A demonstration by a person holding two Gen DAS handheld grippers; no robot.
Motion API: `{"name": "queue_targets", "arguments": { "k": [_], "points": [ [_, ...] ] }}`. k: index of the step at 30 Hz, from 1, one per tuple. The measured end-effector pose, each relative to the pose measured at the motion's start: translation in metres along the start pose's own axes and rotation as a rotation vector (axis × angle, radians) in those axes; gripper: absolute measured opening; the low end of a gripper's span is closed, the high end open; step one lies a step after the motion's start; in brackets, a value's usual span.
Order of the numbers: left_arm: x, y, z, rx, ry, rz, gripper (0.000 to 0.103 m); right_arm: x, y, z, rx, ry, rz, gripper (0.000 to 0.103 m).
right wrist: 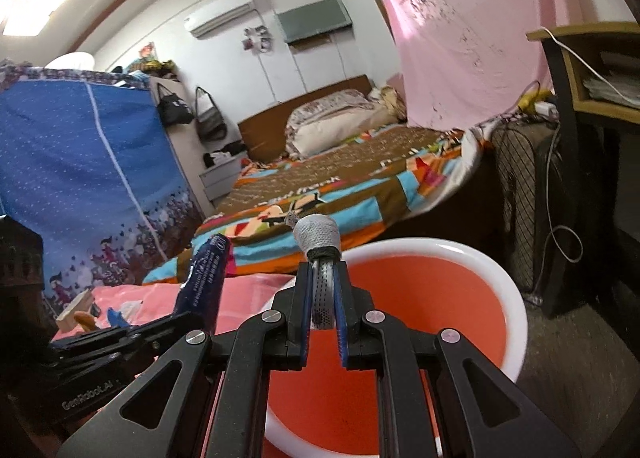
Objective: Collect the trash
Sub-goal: 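Carry the blue wrapper in the left tool over the orange bucket and release, then bring the left tool back from the bucket to the bedspread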
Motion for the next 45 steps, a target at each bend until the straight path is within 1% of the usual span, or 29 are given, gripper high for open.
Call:
{"name": "queue_targets", "arguments": {
  "k": [2,4,6,8,12,15,16,17,21,23,25,27,28,30,31,32,33,34,36,37,38,45],
  "points": [
    [0.001,-0.001,0.003,0.002,-0.017,-0.018,0.011,-0.001,0.004,0.001,-0.007,-0.015,0.013,0.01],
    [0.001,-0.002,0.006,0.009,-0.028,-0.03,0.019,0.001,0.007,0.005,-0.014,-0.029,0.021,0.01],
    [0.0,-0.004,0.007,0.007,-0.03,-0.043,0.031,0.001,0.008,0.006,-0.021,-0.038,0.028,0.01],
    [0.0,-0.006,0.005,0.004,-0.023,-0.059,0.037,0.001,0.009,0.007,-0.026,-0.045,0.031,0.011],
    [0.002,-0.009,0.004,0.011,-0.013,-0.077,0.042,0.001,0.009,0.007,-0.035,-0.054,0.032,0.013],
    [0.002,-0.014,0.001,0.023,0.002,-0.09,0.046,0.001,0.008,0.008,-0.038,-0.058,0.032,0.017],
    [0.002,-0.015,-0.001,0.031,0.011,-0.092,0.046,0.001,0.008,0.008,-0.039,-0.059,0.032,0.022],
    [0.001,-0.018,-0.004,0.04,0.025,-0.096,0.048,0.001,0.009,0.008,-0.039,-0.057,0.032,0.03],
    [0.0,-0.027,-0.015,0.079,0.076,-0.112,0.057,0.002,0.006,0.007,-0.036,-0.043,0.026,0.035],
    [-0.001,-0.032,-0.024,0.106,0.109,-0.12,0.06,0.003,0.004,0.006,-0.036,-0.03,0.022,0.044],
    [0.0,-0.039,-0.032,0.133,0.141,-0.127,0.065,0.005,0.001,0.003,-0.032,-0.008,0.012,0.045],
    [0.0,-0.045,-0.041,0.156,0.172,-0.137,0.076,0.008,-0.004,0.001,-0.031,0.014,-0.01,0.046],
    [0.0,-0.049,-0.047,0.173,0.196,-0.147,0.08,0.009,-0.007,0.0,-0.029,0.024,-0.021,0.047],
    [-0.002,-0.058,-0.062,0.205,0.253,-0.169,0.09,0.011,-0.013,-0.002,-0.028,0.044,-0.037,0.059],
    [-0.001,-0.061,-0.067,0.215,0.272,-0.176,0.092,0.012,-0.018,-0.004,-0.025,0.064,-0.047,0.077],
    [-0.002,-0.066,-0.074,0.229,0.297,-0.185,0.098,0.012,-0.021,-0.006,-0.022,0.084,-0.054,0.085],
    [-0.003,-0.07,-0.079,0.244,0.32,-0.193,0.103,0.012,-0.025,-0.008,-0.018,0.107,-0.063,0.086],
    [-0.004,-0.074,-0.086,0.262,0.344,-0.201,0.103,0.013,-0.03,-0.011,-0.011,0.127,-0.078,0.087],
    [-0.008,-0.081,-0.098,0.285,0.388,-0.214,0.103,0.015,-0.04,-0.013,0.001,0.154,-0.112,0.092],
    [-0.009,-0.085,-0.104,0.29,0.4,-0.216,0.103,0.015,-0.047,-0.015,0.005,0.175,-0.13,0.101],
    [-0.01,-0.087,-0.109,0.299,0.413,-0.218,0.103,0.015,-0.053,-0.018,0.009,0.199,-0.145,0.103],
    [-0.024,-0.109,-0.146,0.407,0.492,-0.196,0.103,0.013,-0.094,-0.024,0.091,0.284,-0.211,0.103]
  ]
}}
Point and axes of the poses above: each gripper's, at about its wrist camera, not at the fingertips, and z roughly the way its jaws point, y to its right, x to its top, the point moved 1 cm from there along z, roughly the way its jaws point, and after that the axes turned 4 degrees about -z, right-handed, at the moved point
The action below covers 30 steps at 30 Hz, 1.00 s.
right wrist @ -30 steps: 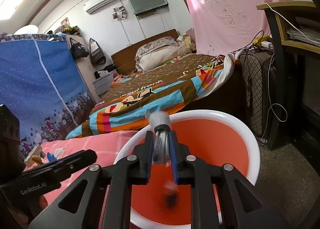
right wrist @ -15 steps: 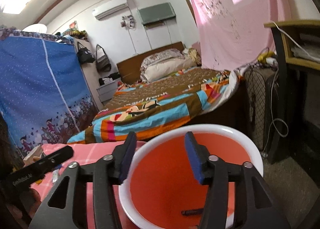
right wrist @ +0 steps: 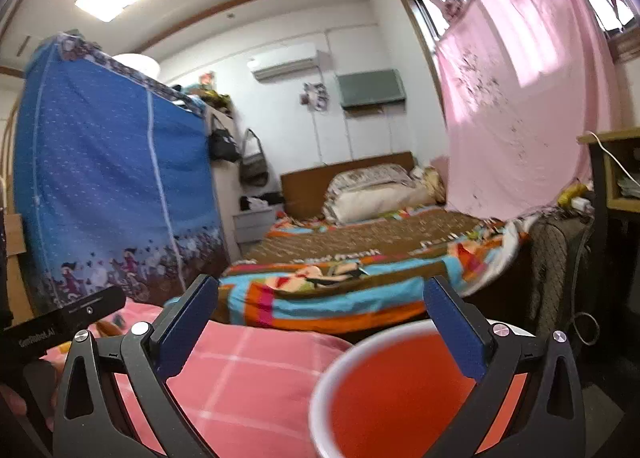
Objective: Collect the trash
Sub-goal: 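Bring the left tool back from the bucket to the bedspread, then grasp the yellow cap with the left tool while the right tool grasps the white tube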
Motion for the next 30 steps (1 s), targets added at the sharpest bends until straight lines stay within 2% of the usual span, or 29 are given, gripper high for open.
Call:
{"name": "queue_targets", "arguments": {
  "k": [10,19,22,26,30],
  "points": [
    [0.007,-0.058,-0.032,0.131,0.101,0.046,0.103,0.003,-0.051,0.007,0.099,0.072,-0.037,0.103],
    [0.0,-0.087,-0.044,0.183,0.138,0.109,0.103,-0.012,-0.094,0.019,0.168,0.036,-0.127,0.103],
    [-0.008,-0.092,-0.041,0.183,0.11,0.117,0.103,-0.017,-0.103,0.024,0.189,0.007,-0.147,0.103],
    [-0.007,-0.102,-0.037,0.152,0.053,0.071,0.103,-0.025,-0.108,0.033,0.203,-0.047,-0.156,0.103],
    [-0.011,-0.108,-0.024,0.139,-0.039,0.047,0.103,-0.032,-0.11,0.045,0.222,-0.125,-0.144,0.103]
  ]
}}
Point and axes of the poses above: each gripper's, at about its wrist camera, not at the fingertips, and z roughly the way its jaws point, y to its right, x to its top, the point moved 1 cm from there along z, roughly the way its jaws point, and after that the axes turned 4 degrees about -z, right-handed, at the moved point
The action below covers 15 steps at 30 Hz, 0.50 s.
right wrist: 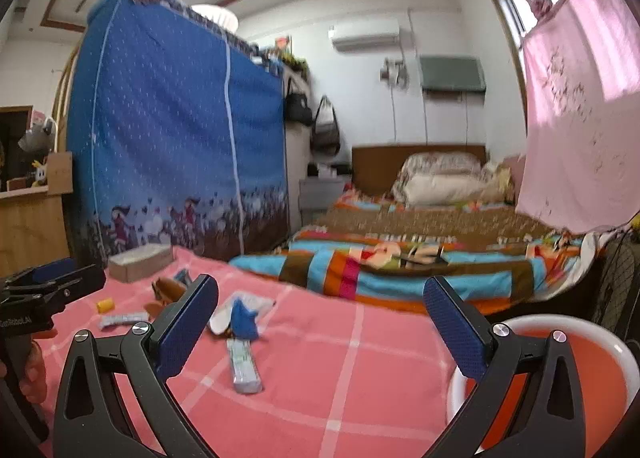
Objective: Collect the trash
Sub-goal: 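Grasp the yellow cap with the left tool while the right tool grasps the white tube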
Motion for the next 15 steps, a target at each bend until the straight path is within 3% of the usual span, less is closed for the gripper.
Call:
{"name": "queue_targets", "arguments": {
  "k": [6,9,12,15],
  "points": [
    [-0.008,0.001,0.022,-0.038,-0.15,0.005,0.099,-0.008,-0.004,0.024,0.024,-0.13,0.009,0.102],
    [-0.014,0.002,0.033,-0.058,-0.232,0.011,0.088,-0.011,-0.007,0.03,0.044,-0.167,0.008,0.095],
    [-0.018,0.003,0.04,-0.079,-0.288,0.004,0.077,-0.014,-0.011,0.038,0.079,-0.215,0.001,0.082],
    [-0.021,0.003,0.045,-0.098,-0.328,0.0,0.071,-0.018,-0.015,0.046,0.125,-0.268,0.0,0.07]
  ]
}}
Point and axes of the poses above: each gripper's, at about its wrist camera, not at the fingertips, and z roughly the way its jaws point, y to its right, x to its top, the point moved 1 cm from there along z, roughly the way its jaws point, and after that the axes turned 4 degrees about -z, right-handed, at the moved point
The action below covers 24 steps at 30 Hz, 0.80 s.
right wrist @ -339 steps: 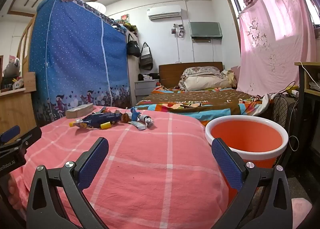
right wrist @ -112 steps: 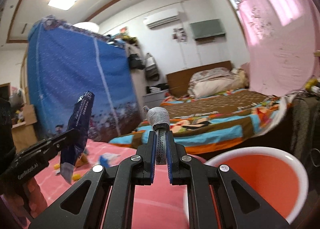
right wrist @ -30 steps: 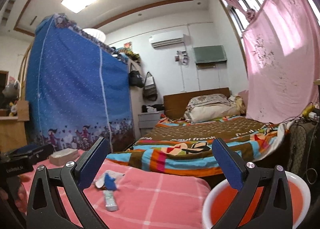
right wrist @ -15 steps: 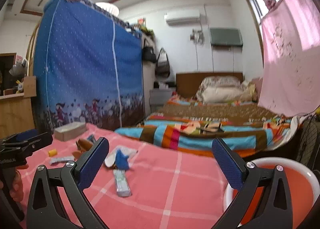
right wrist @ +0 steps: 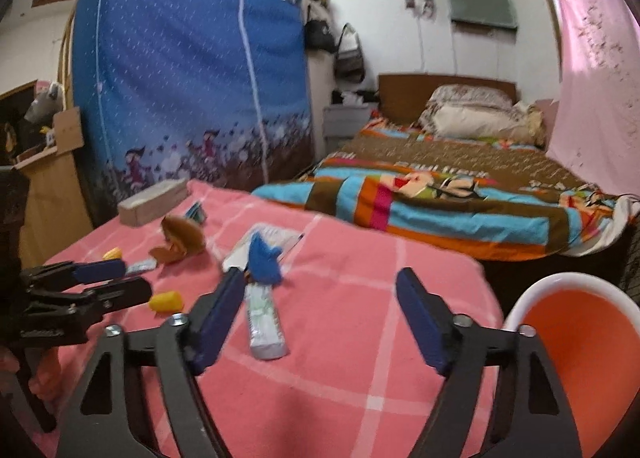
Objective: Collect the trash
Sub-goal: 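Grasp the yellow cap with the left tool while the right tool grasps the white tube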
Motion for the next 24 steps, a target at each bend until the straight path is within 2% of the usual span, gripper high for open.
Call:
{"name": "queue_targets", "arguments": {
  "k": [4,8,10,13,19,24],
  "points": [
    [-0.001,0.005,0.005,-0.015,-0.038,0.019,0.067,-0.004,-0.005,0.009,0.05,-0.054,-0.009,0.054],
    [-0.002,0.008,0.013,-0.025,-0.09,0.035,0.054,-0.007,-0.012,0.018,0.094,-0.114,-0.029,0.044],
    [-0.002,0.007,0.018,-0.023,-0.119,0.033,0.052,-0.01,-0.015,0.023,0.112,-0.149,-0.039,0.042],
    [-0.002,0.006,0.018,-0.025,-0.121,0.031,0.049,-0.013,-0.019,0.029,0.129,-0.182,-0.049,0.041],
    [-0.002,0.009,0.018,-0.026,-0.131,0.049,0.034,-0.017,-0.018,0.034,0.162,-0.224,-0.039,0.04],
    [-0.001,0.011,0.017,-0.029,-0.129,0.06,0.033,-0.019,-0.019,0.038,0.176,-0.243,-0.029,0.035]
  ]
}}
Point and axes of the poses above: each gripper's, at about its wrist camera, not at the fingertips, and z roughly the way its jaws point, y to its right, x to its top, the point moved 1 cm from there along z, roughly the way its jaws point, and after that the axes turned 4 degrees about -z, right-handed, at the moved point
